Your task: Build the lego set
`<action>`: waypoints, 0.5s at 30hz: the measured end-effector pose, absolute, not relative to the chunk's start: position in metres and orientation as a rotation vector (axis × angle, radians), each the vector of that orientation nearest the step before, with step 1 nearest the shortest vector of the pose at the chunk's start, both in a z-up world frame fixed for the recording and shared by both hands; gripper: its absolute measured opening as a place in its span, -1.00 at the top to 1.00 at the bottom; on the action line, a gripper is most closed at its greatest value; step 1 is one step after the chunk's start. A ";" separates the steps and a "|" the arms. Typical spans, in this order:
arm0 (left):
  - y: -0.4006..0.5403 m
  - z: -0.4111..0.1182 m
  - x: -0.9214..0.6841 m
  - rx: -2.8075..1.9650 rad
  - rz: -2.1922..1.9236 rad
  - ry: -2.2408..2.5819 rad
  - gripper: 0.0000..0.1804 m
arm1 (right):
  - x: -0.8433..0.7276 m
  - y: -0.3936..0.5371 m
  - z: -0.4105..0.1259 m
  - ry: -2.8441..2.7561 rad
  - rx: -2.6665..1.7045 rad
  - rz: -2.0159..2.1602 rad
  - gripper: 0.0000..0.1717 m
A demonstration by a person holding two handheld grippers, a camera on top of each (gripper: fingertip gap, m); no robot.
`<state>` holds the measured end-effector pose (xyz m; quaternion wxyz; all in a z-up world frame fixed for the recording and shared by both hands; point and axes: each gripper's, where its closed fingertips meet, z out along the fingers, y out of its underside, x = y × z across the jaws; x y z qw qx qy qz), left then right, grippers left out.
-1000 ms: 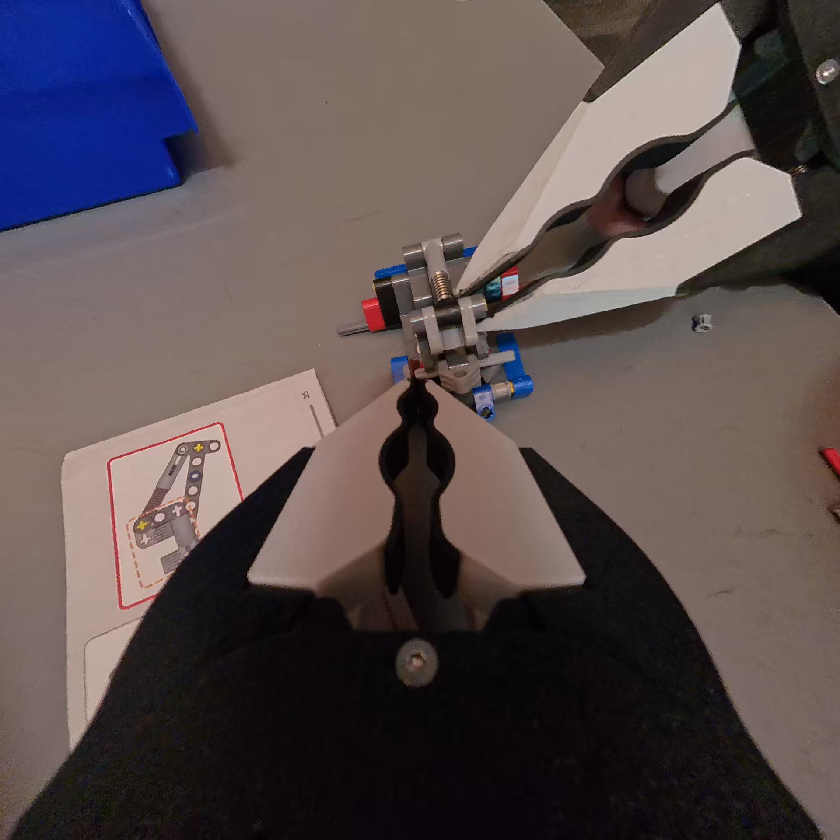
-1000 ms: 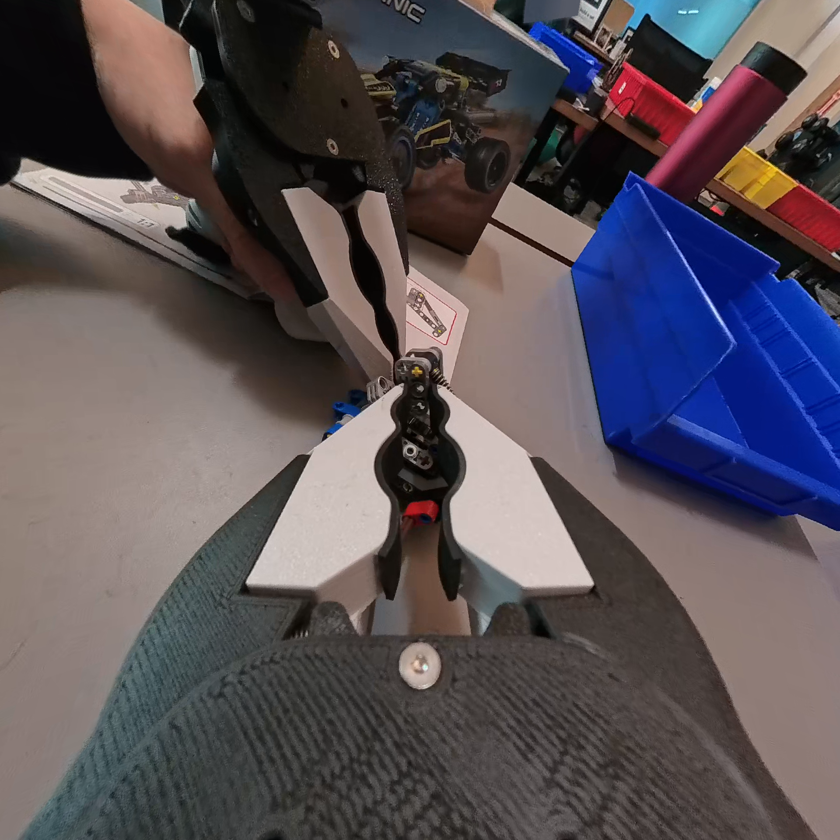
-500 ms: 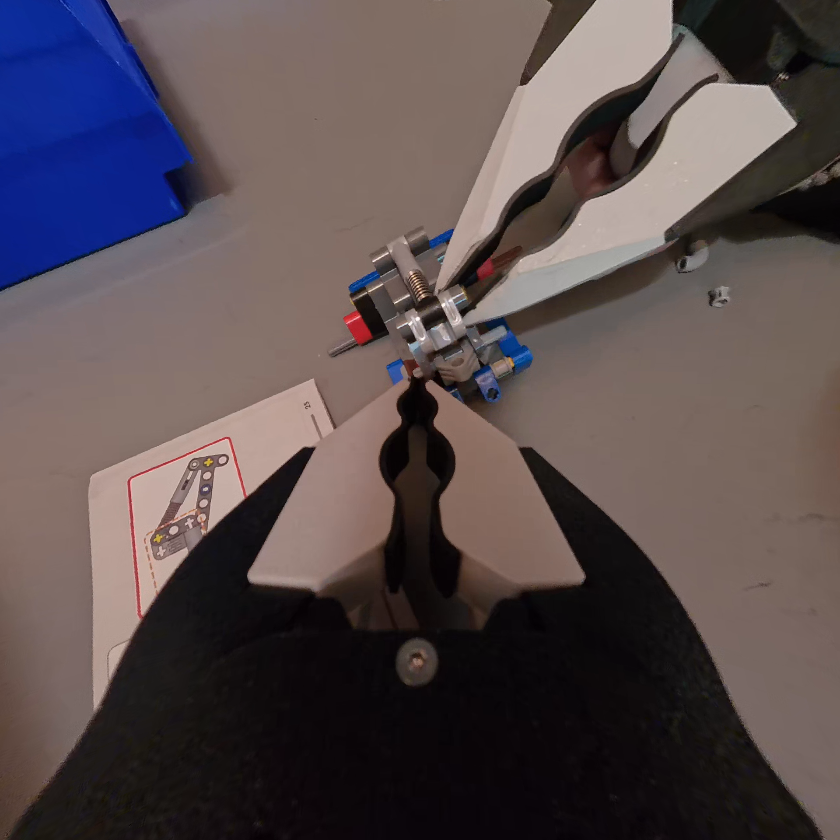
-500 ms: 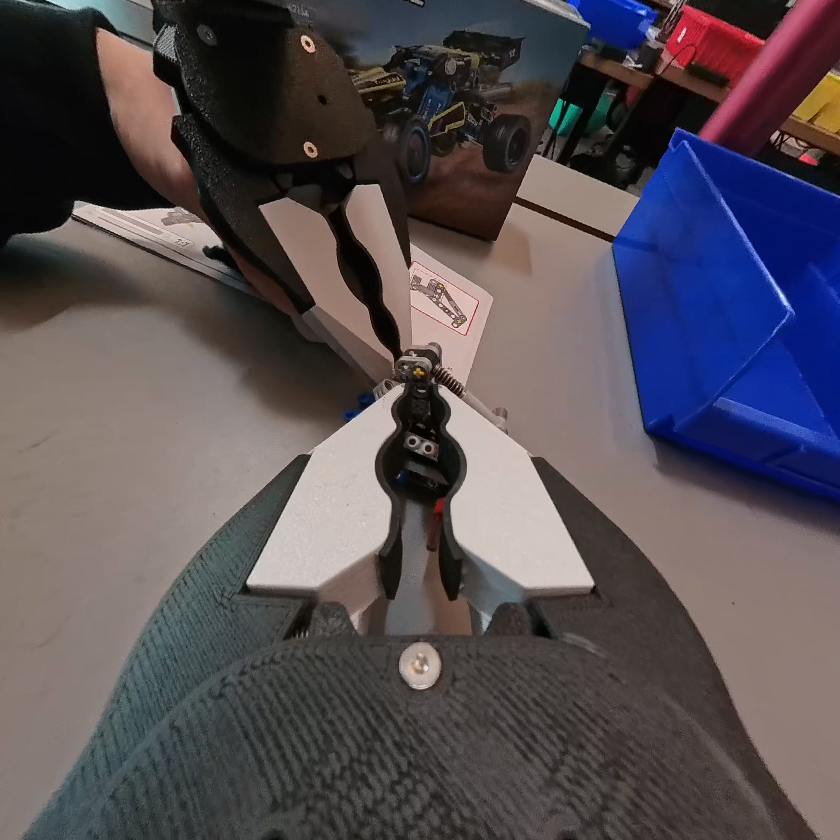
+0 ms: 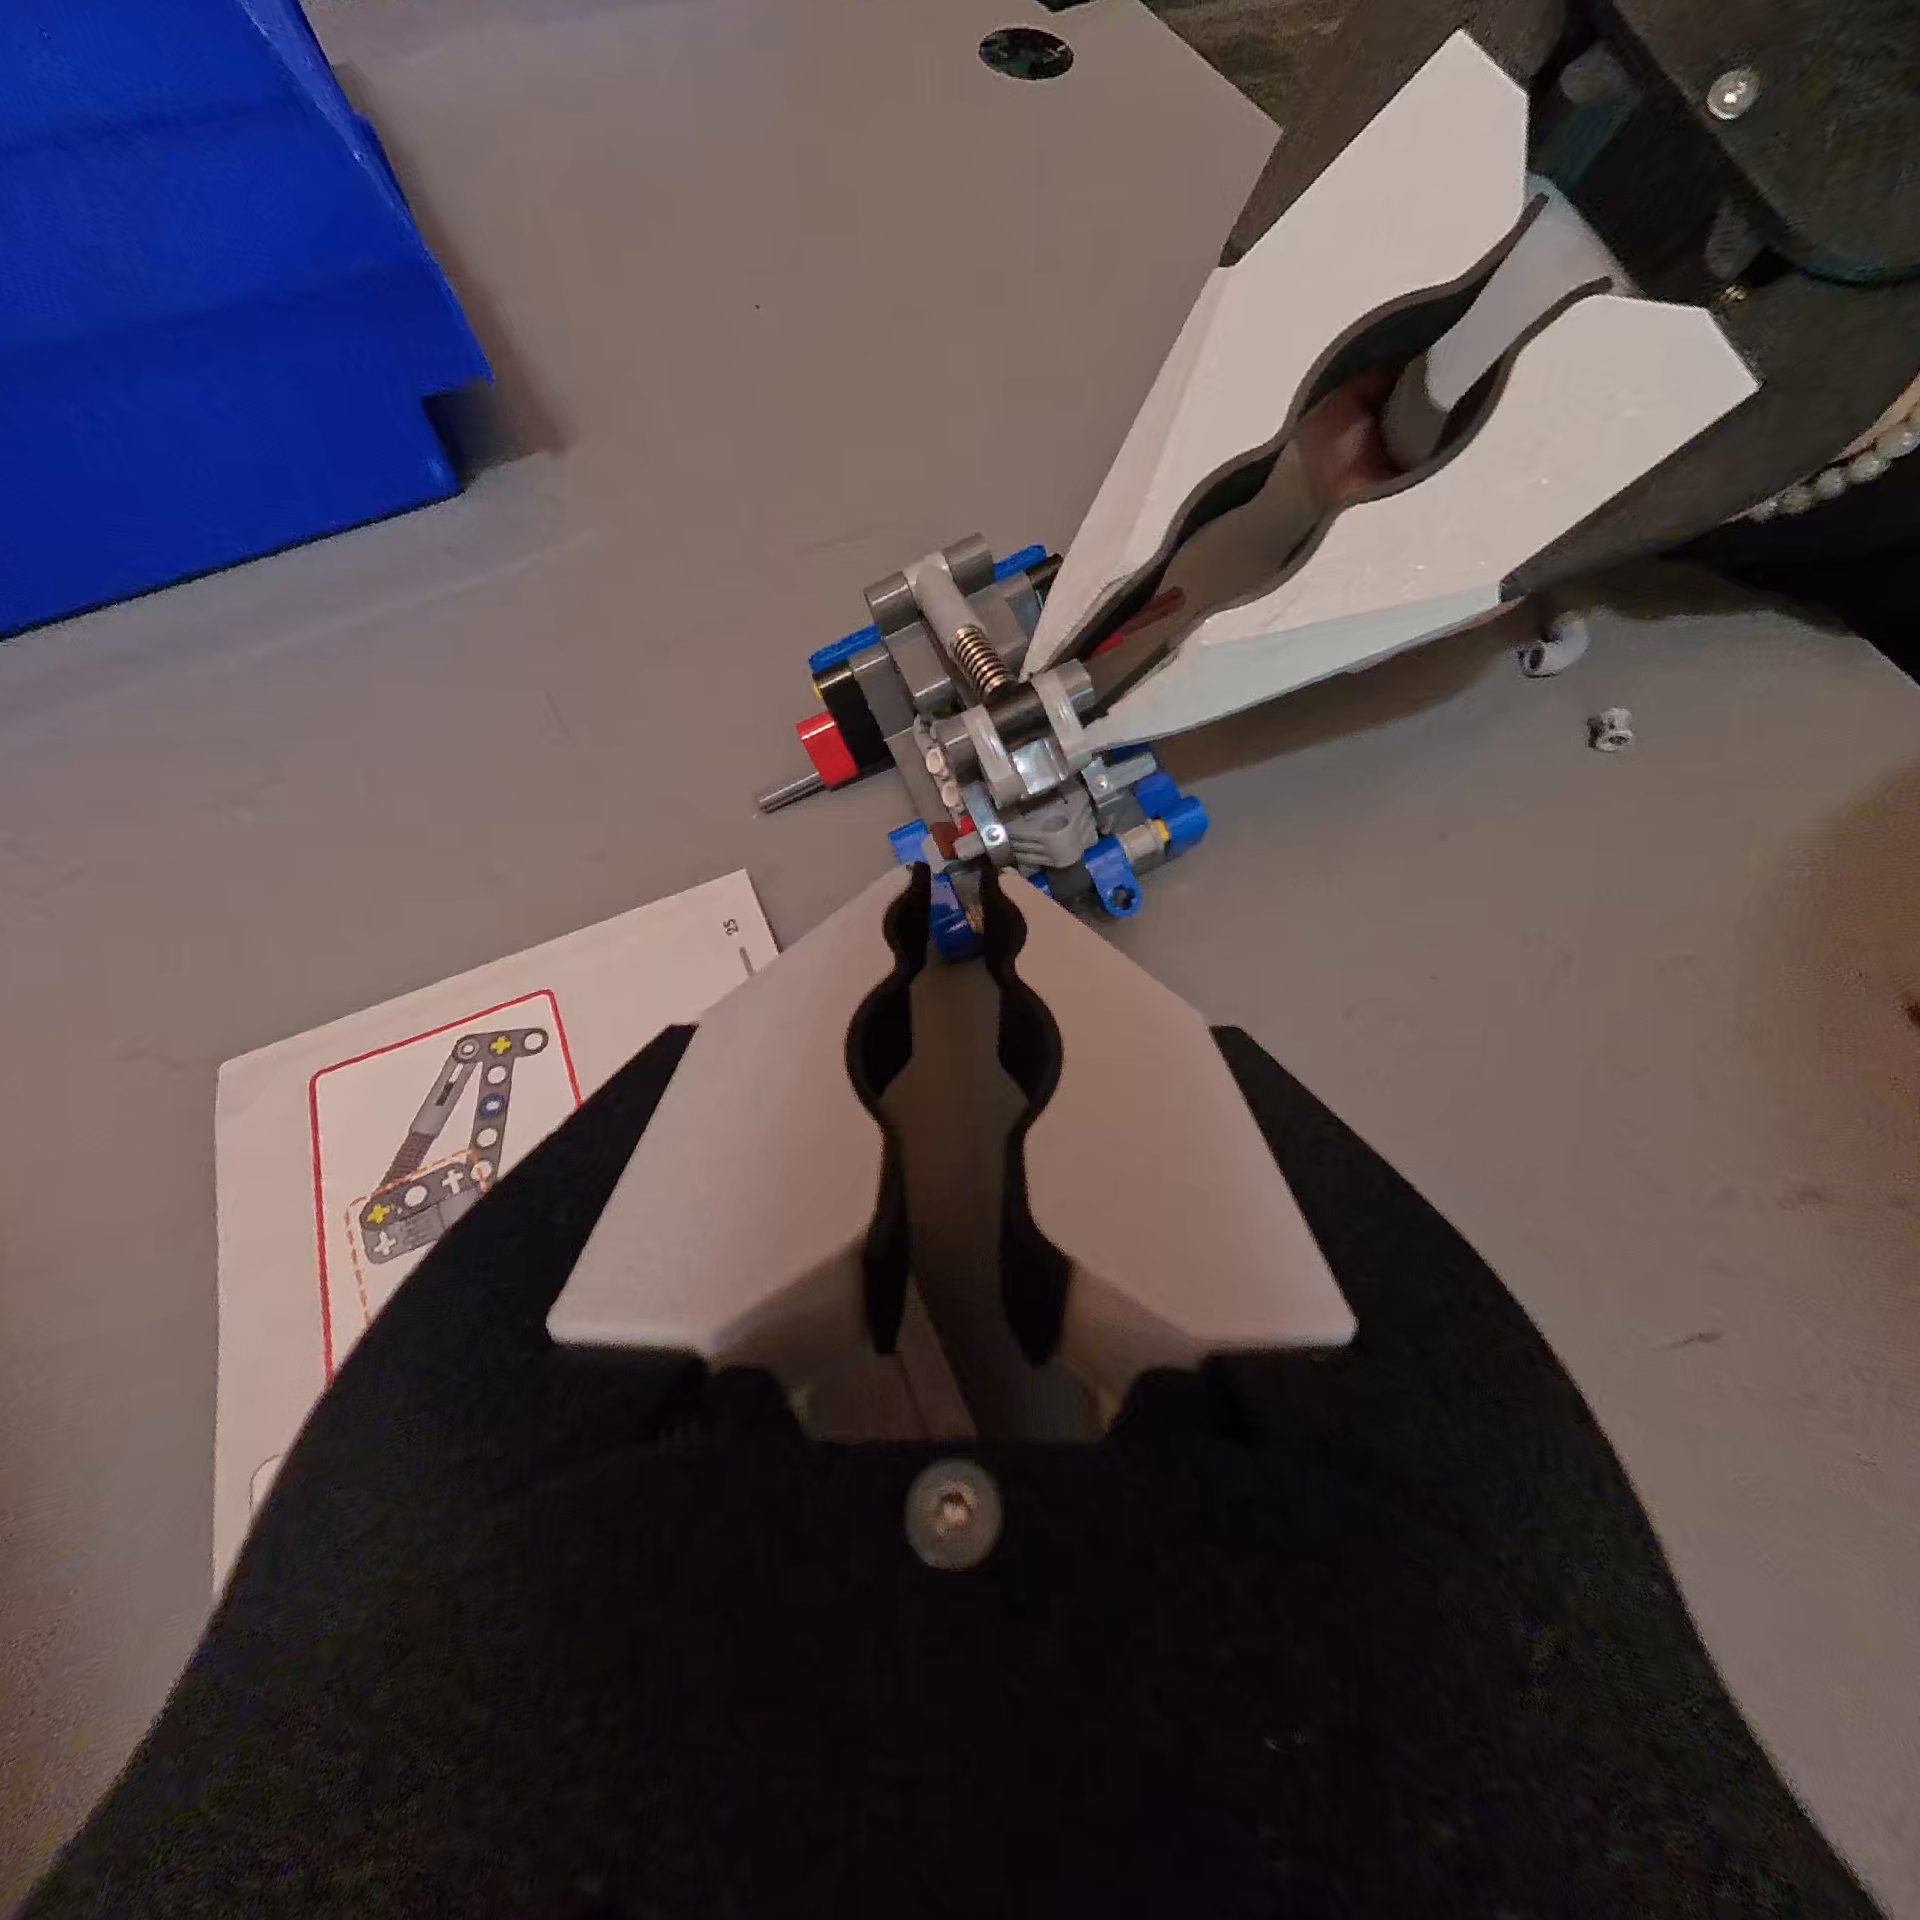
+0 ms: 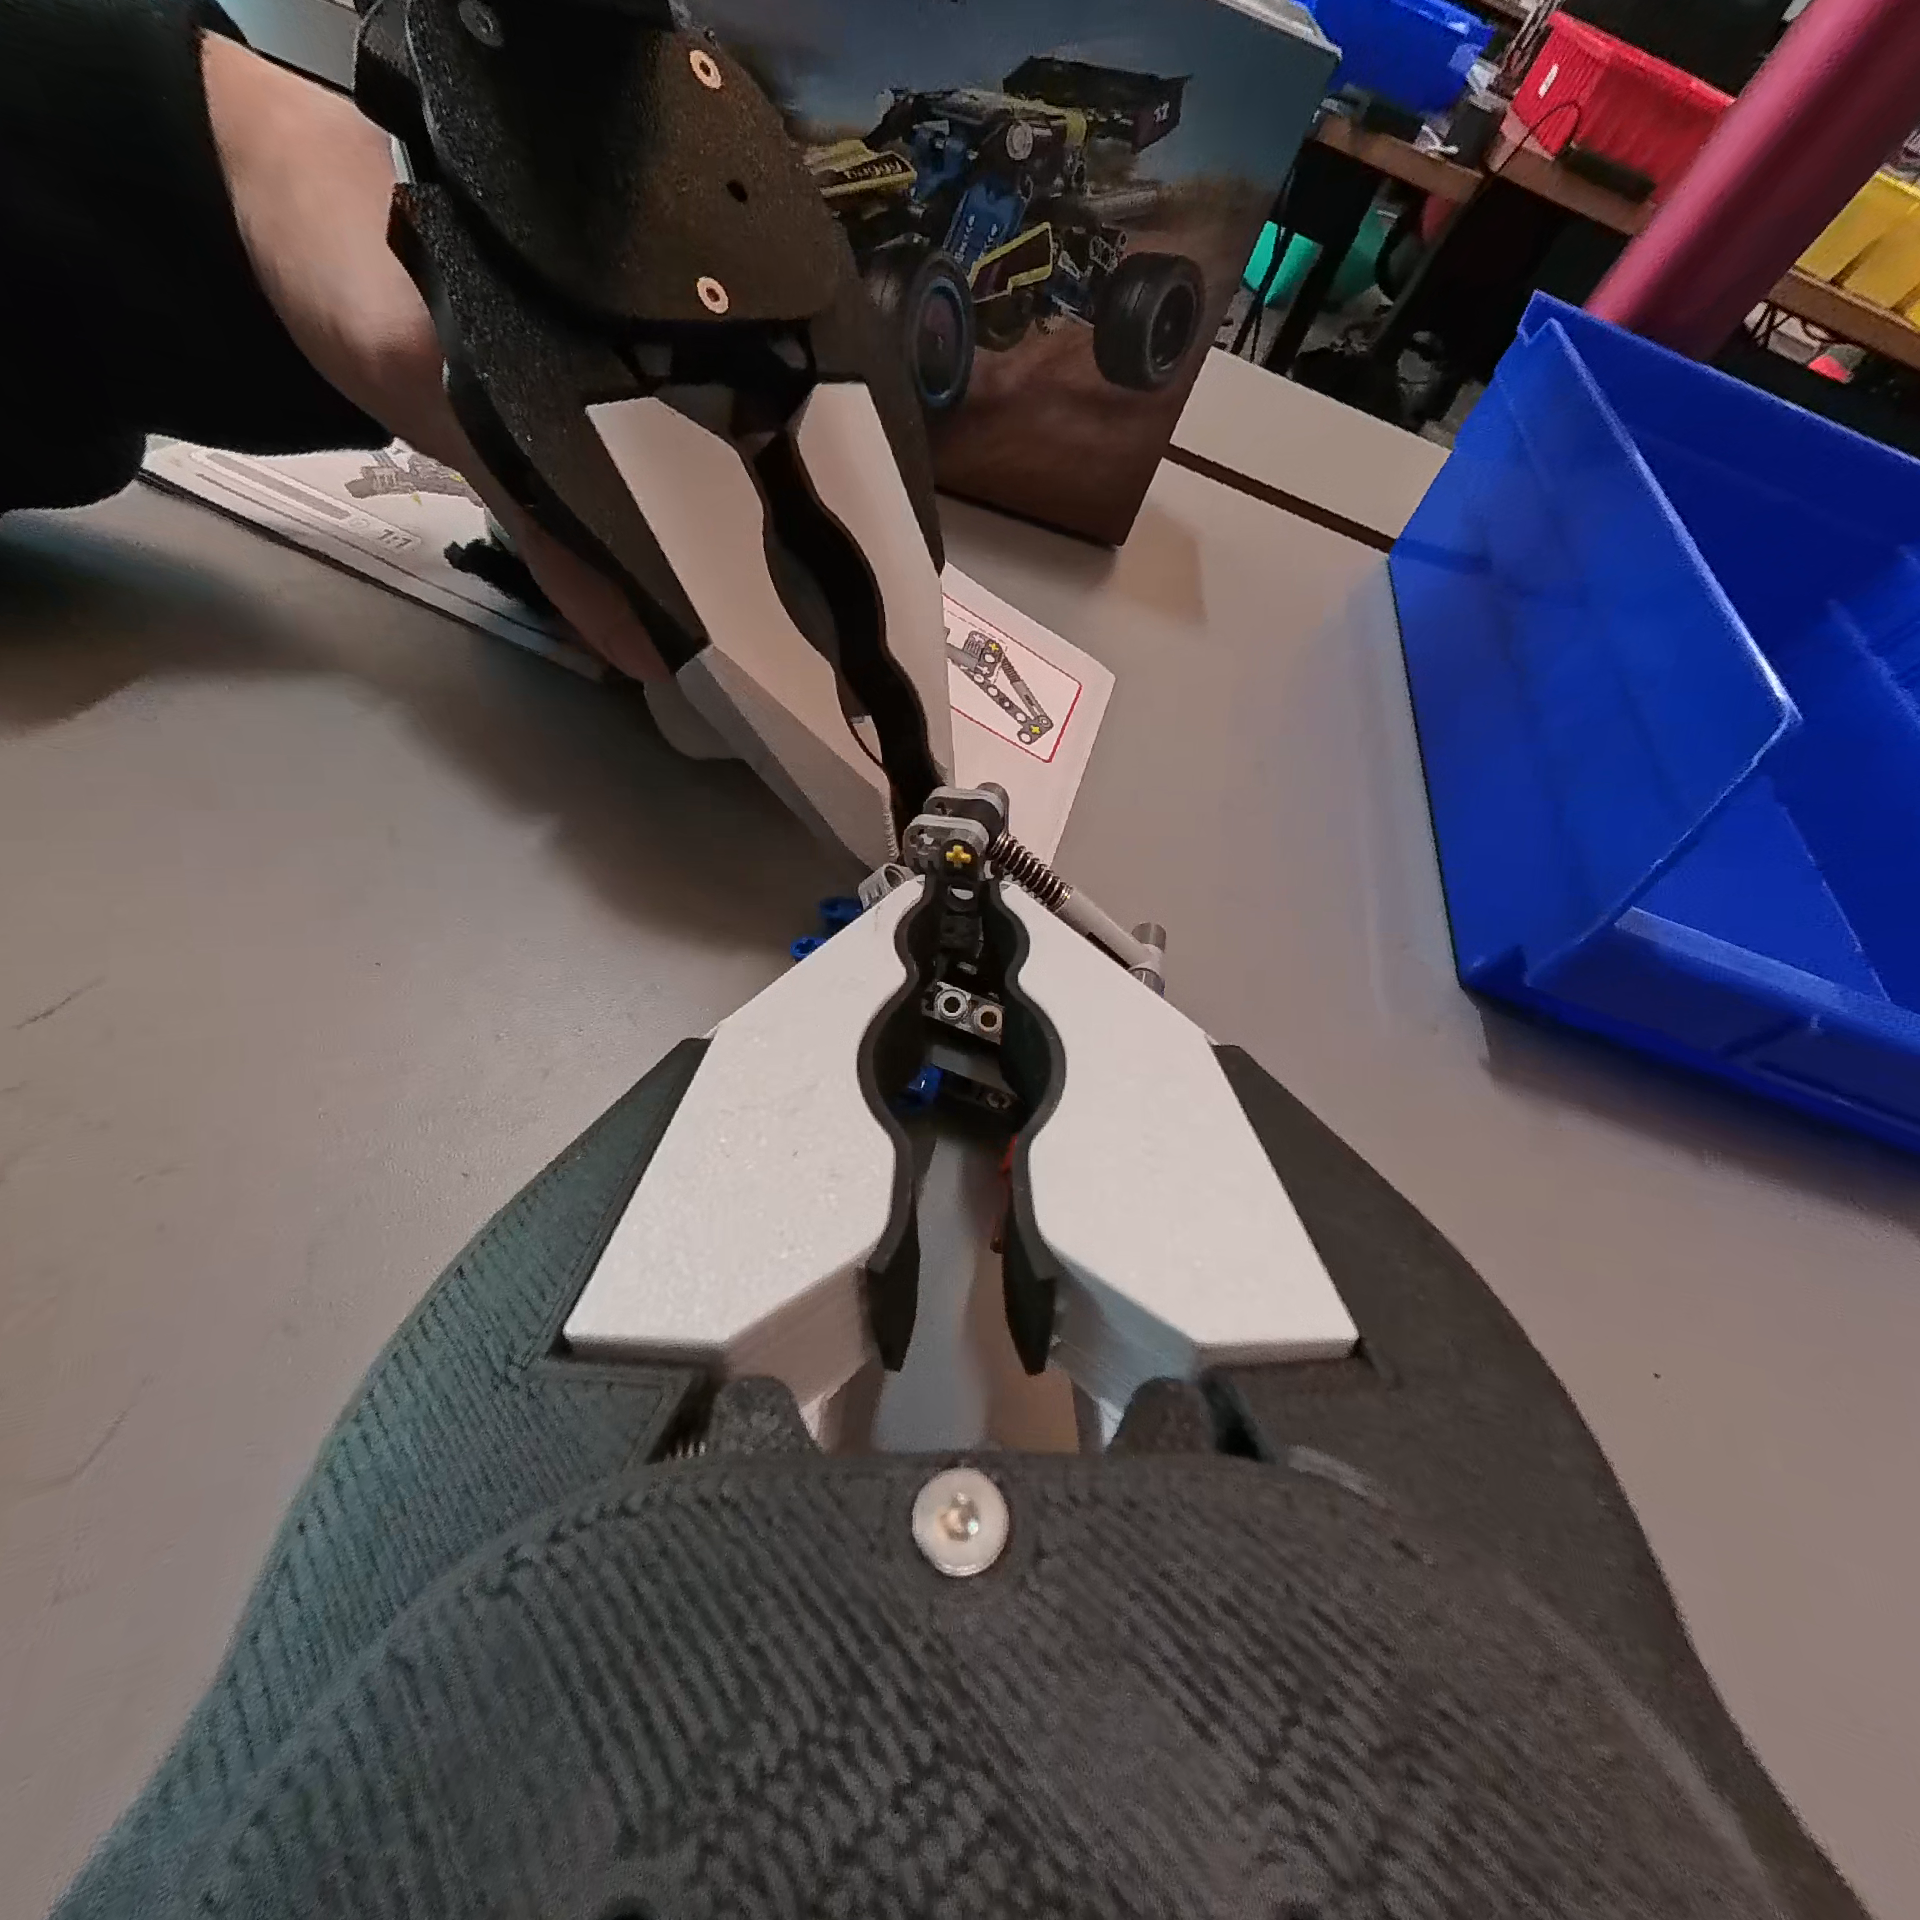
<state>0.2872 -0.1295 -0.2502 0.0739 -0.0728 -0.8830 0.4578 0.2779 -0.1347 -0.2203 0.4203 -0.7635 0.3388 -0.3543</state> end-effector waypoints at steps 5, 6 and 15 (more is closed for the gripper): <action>-0.126 -0.242 0.282 -0.247 1.400 -2.594 0.94 | 0.278 -0.134 -0.220 0.845 -1.915 -0.895 0.95; -0.127 -0.240 0.281 -0.245 1.413 -2.584 0.95 | 0.278 -0.135 -0.220 0.845 -1.915 -0.897 0.95; -0.130 -0.239 0.287 -0.240 1.444 -2.631 0.85 | 0.278 -0.136 -0.220 0.838 -1.917 -0.904 0.95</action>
